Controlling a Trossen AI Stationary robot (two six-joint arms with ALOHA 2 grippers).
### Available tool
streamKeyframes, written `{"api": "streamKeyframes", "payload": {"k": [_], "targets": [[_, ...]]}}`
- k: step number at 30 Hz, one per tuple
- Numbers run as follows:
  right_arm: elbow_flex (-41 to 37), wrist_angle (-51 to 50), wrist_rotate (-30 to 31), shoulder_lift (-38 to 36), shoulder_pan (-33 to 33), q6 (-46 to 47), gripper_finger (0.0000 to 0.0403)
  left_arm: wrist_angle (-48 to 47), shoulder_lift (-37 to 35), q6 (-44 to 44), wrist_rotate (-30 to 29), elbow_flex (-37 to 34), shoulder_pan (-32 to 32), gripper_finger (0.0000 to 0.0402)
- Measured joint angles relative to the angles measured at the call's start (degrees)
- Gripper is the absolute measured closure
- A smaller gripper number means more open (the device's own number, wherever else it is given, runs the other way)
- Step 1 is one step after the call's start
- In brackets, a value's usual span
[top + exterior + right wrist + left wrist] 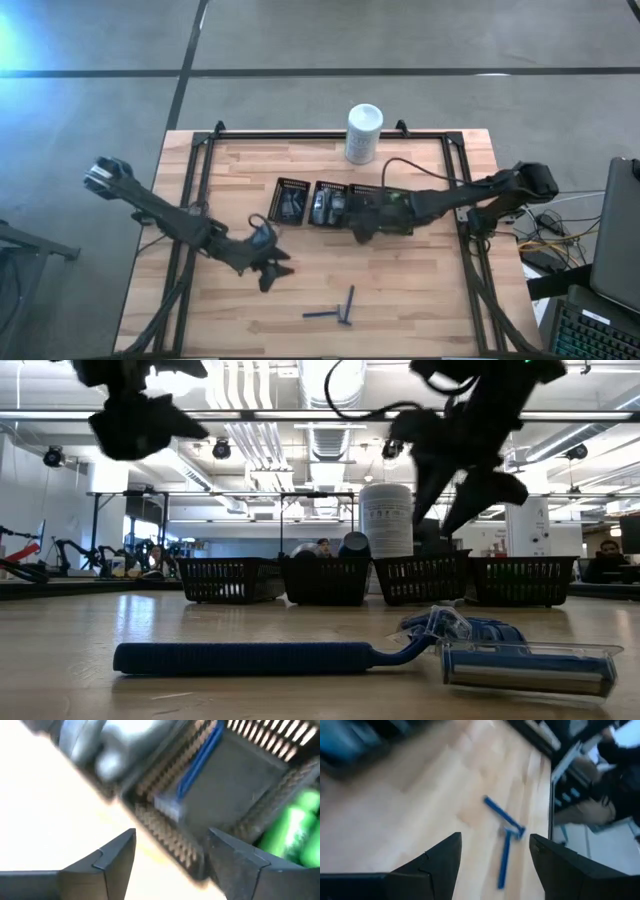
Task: Pick & Place Travel size toiletries
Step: Put the blue razor into the middle right black bin
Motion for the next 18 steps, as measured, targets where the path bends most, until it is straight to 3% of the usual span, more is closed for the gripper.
{"api": "streamKeyframes", "payload": {"k": [7,10,14,18], "targets": [[-0.5,-5.9,-14.6,-1.4,8.0,-7.1,0.0146,1.8,14.1,-3.9,10.6,3.2,-2.6,0.0163],[-0.3,-4.7,-16.1,-0.4,13.5,-22.6,0.0143,1.8,18.2,-4.3,15.5,5.3,-3.6,0.0163],[-0.3,-3.4,-14.1,0.9,18.8,-45.6,0.0146,1.9,20.5,-6.9,16.2,7.5,-4.2,0.0163],[0.1,2.1,-15.8,2.8,18.9,-56.5,0.0160,1.9,20.7,-6.8,15.1,8.5,-4.3,0.0163]]}}
